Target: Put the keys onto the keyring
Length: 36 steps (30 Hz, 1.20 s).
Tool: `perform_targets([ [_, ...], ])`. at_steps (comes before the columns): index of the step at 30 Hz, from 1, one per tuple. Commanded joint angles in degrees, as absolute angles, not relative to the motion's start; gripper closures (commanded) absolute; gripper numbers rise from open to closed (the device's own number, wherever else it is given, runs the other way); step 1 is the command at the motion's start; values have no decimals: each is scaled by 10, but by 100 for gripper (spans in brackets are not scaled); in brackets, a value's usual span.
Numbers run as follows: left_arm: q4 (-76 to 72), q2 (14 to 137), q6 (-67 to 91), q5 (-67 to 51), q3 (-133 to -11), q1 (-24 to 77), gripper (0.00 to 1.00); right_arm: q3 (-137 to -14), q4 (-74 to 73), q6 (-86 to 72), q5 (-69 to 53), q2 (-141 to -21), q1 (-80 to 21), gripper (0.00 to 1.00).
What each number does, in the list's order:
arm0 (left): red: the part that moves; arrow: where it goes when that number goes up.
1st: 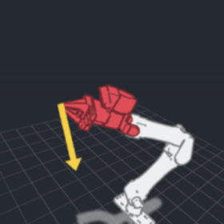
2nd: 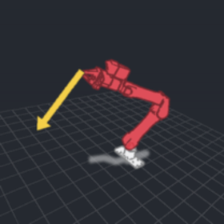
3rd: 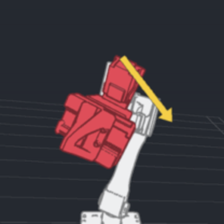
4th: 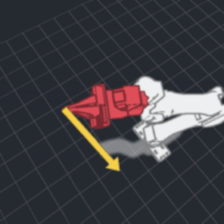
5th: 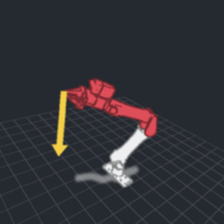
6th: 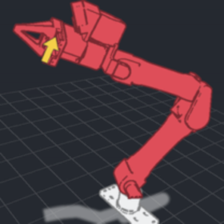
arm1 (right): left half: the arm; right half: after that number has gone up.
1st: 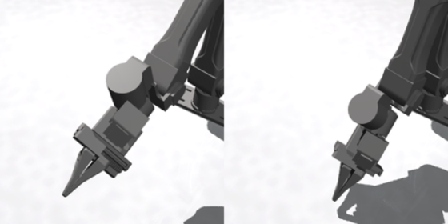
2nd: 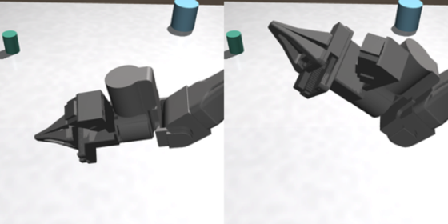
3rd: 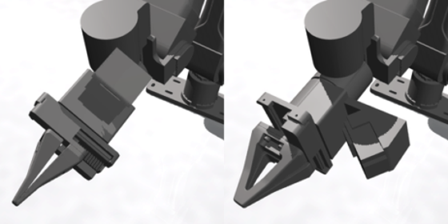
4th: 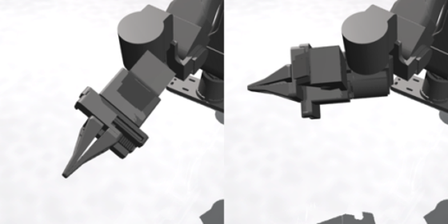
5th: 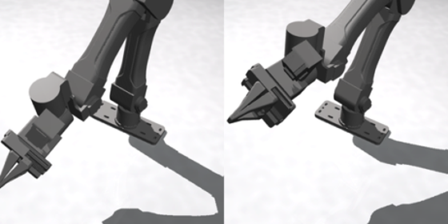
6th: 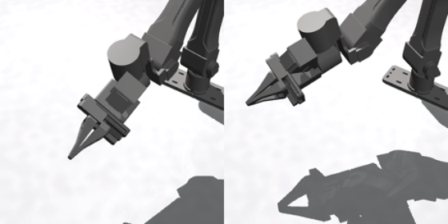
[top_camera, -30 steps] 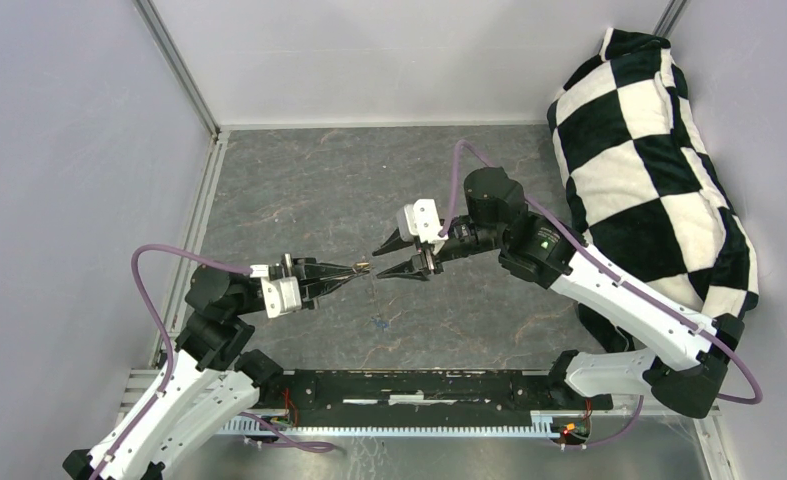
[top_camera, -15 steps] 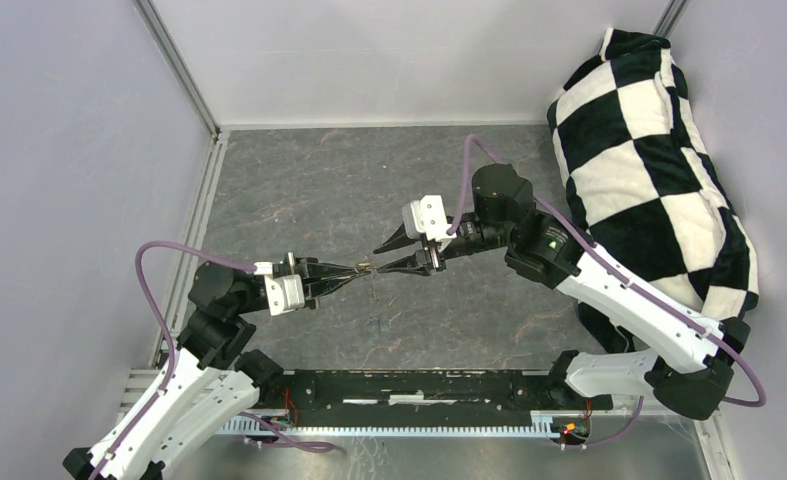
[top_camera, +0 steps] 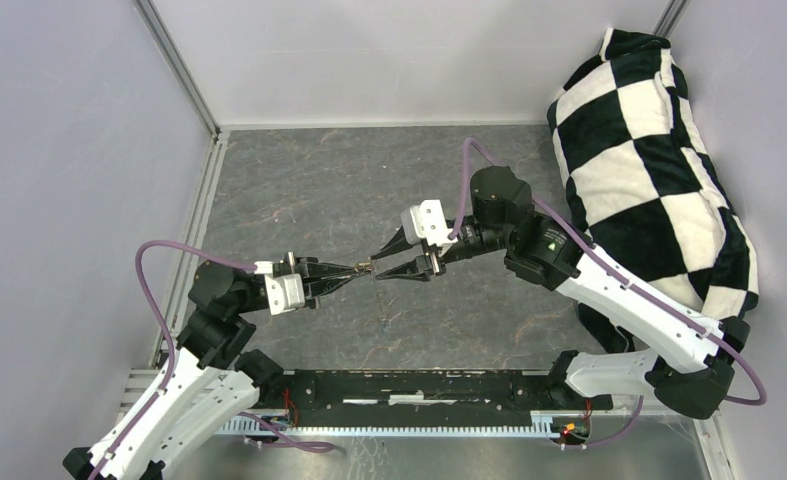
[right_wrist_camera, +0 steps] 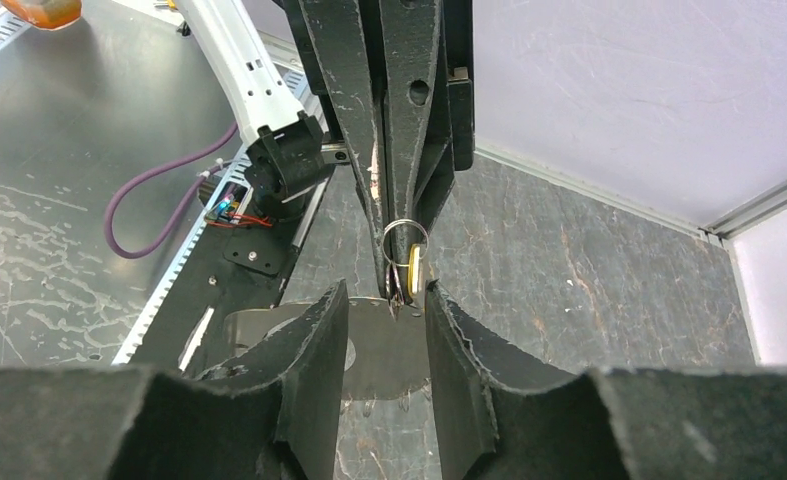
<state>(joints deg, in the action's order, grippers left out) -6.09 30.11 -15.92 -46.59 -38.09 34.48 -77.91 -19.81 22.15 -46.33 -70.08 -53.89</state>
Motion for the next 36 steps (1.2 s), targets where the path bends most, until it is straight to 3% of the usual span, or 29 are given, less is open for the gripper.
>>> perform_targets([
  [1,-82,305,-168,-458,-408,345,98,-781,-171,213,-470,-695,-543,61],
  [7,-82,306,-170,-457,-410,345,98,-775,-156,203,-471,-698,-544,67],
  [20,-81,304,-174,-453,-413,345,98,-767,-162,204,-479,-703,-544,67],
  [29,-80,305,-175,-454,-412,345,98,-765,-155,197,-470,-708,-544,93],
  [31,-80,306,-175,-454,-413,345,98,-762,-155,194,-460,-708,-544,93],
  [34,-81,306,-175,-454,-414,345,98,-758,-159,198,-458,-709,-544,81],
  [36,-80,306,-175,-454,-414,345,98,-753,-155,199,-454,-704,-544,80],
])
